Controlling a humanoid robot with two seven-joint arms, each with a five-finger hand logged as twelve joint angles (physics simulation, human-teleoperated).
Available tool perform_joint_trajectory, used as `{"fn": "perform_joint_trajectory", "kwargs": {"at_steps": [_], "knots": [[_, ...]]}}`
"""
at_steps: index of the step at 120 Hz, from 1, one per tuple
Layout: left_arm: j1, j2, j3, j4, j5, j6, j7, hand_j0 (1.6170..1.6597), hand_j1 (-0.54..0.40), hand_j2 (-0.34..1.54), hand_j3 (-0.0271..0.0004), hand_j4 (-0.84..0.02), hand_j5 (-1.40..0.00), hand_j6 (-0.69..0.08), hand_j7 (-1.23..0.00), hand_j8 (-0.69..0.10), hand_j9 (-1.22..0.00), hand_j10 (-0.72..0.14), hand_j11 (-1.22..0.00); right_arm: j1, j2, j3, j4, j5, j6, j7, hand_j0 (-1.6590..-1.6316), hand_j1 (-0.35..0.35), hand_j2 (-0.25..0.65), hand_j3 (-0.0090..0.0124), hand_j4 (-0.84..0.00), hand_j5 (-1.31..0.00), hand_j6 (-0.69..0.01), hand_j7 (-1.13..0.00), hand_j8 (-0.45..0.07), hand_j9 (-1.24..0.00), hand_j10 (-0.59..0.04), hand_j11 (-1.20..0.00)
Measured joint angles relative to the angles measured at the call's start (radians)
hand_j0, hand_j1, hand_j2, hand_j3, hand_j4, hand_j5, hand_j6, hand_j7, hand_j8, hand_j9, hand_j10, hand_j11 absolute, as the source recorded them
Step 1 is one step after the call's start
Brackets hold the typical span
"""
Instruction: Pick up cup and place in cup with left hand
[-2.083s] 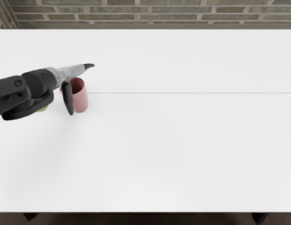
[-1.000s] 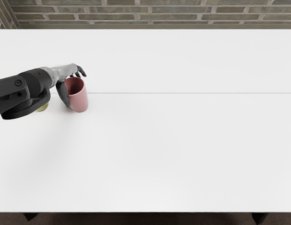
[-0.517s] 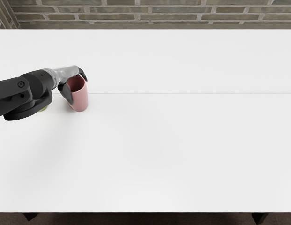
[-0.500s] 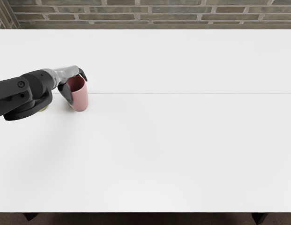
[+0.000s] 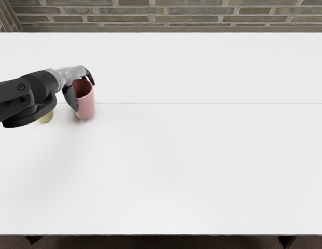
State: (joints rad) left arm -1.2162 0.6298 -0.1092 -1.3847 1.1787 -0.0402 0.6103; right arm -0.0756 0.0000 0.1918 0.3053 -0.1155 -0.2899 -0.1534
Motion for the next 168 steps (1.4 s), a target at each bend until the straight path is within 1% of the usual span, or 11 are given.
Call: {"fn": "perform_joint_trajectory", "kwargs": {"at_steps": [7, 18, 43, 67, 74, 103, 108, 115, 138, 150, 168], "knots": [[-0.014, 0.004, 0.000, 0.000, -0.003, -0.006, 0.000, 1.6565, -0.086, 0.08, 0.0000, -0.408, -0.54, -0.360, -0.54, -0.385, -0.54, -0.408, -0.54, 0.000, 0.000, 0.000, 0.000, 0.000, 0.000, 0.000, -1.6581, -0.316, -0.006, 0.0000, -0.027, -0.04, -0.027, -0.04, -0.027, -0.04, -0.027, -0.04], [-0.031, 0.008, -0.002, -0.001, -0.006, -0.013, 0.000, 1.6567, -0.095, 0.09, 0.0000, -0.408, -0.54, -0.351, -0.54, -0.376, -0.54, -0.409, -0.54, 0.000, 0.000, 0.000, 0.000, 0.000, 0.000, 0.000, -1.6581, -0.316, -0.006, 0.0000, -0.027, -0.04, -0.027, -0.04, -0.027, -0.04, -0.027, -0.04], [-0.034, 0.007, -0.003, -0.003, -0.009, -0.028, 0.001, 1.6570, -0.104, 0.09, 0.0000, -0.412, -0.54, -0.341, -0.54, -0.365, -0.54, -0.413, -0.54, 0.000, 0.000, 0.000, 0.000, 0.000, 0.000, 0.000, -1.6581, -0.316, -0.006, 0.0000, -0.027, -0.04, -0.027, -0.04, -0.027, -0.04, -0.027, -0.04], [-0.038, 0.009, -0.005, -0.004, -0.011, -0.049, 0.001, 1.6562, -0.135, 0.12, 0.0000, -0.436, -0.61, -0.287, -0.60, -0.316, -0.60, -0.449, -0.60, 0.000, 0.000, 0.000, 0.000, 0.000, 0.000, 0.000, -1.6581, -0.316, -0.006, 0.0000, -0.027, -0.04, -0.027, -0.04, -0.027, -0.04, -0.027, -0.04], [-0.049, 0.013, -0.007, -0.004, -0.011, -0.056, 0.001, 1.6560, -0.141, 0.12, 0.0000, -0.416, -0.62, -0.279, -0.61, -0.306, -0.61, -0.452, -0.61, 0.000, 0.000, 0.000, 0.000, 0.000, 0.000, 0.000, -1.6581, -0.316, -0.006, 0.0000, -0.027, -0.04, -0.027, -0.04, -0.027, -0.04, -0.027, -0.04], [-0.087, 0.036, -0.014, -0.005, -0.015, -0.102, 0.001, 1.6560, -0.162, 0.14, 0.0000, -0.392, -0.63, -0.256, -0.62, -0.288, -0.61, -0.456, -0.61, 0.000, 0.000, 0.000, 0.000, 0.000, 0.000, 0.000, -1.6581, -0.316, -0.006, 0.0000, -0.027, -0.04, -0.027, -0.04, -0.027, -0.04, -0.027, -0.04], [-0.103, 0.052, -0.017, -0.006, -0.028, -0.118, 0.001, 1.6557, -0.141, 0.13, 0.0000, -0.400, -0.64, -0.270, -0.62, -0.294, -0.61, -0.452, -0.61, 0.000, 0.000, 0.000, 0.000, 0.000, 0.000, 0.000, -1.6581, -0.316, -0.006, 0.0000, -0.027, -0.04, -0.027, -0.04, -0.027, -0.04, -0.027, -0.04], [-0.125, 0.074, -0.021, -0.006, -0.053, -0.140, 0.001, 1.6560, -0.153, 0.13, 0.0000, -0.400, -0.62, -0.261, -0.62, -0.295, -0.61, -0.455, -0.61, 0.000, 0.000, 0.000, 0.000, 0.000, 0.000, 0.000, -1.6581, -0.316, -0.006, 0.0000, -0.027, -0.04, -0.027, -0.04, -0.027, -0.04, -0.027, -0.04], [-0.141, 0.105, -0.031, -0.006, -0.094, -0.177, 0.001, 1.6569, -0.171, 0.15, 0.0000, -0.402, -0.61, -0.260, -0.61, -0.294, -0.60, -0.453, -0.60, 0.000, 0.000, 0.000, 0.000, 0.000, 0.000, 0.000, -1.6581, -0.316, -0.006, 0.0000, -0.027, -0.04, -0.027, -0.04, -0.027, -0.04, -0.027, -0.04], [-0.166, 0.118, -0.037, -0.006, -0.113, -0.191, 0.000, 1.6565, -0.127, 0.10, 0.0000, -0.418, -0.60, -0.283, -0.61, -0.314, -0.60, -0.450, -0.60, 0.000, 0.000, 0.000, 0.000, 0.000, 0.000, 0.000, -1.6581, -0.316, -0.006, 0.0000, -0.027, -0.04, -0.027, -0.04, -0.027, -0.04, -0.027, -0.04], [-0.194, 0.129, -0.041, -0.006, -0.143, -0.231, 0.001, 1.6571, -0.165, 0.14, 0.0000, -0.407, -0.59, -0.262, -0.61, -0.295, -0.60, -0.450, -0.59, 0.000, 0.000, 0.000, 0.000, 0.000, 0.000, 0.000, -1.6581, -0.316, -0.006, 0.0000, -0.027, -0.04, -0.027, -0.04, -0.027, -0.04, -0.027, -0.04]]}}
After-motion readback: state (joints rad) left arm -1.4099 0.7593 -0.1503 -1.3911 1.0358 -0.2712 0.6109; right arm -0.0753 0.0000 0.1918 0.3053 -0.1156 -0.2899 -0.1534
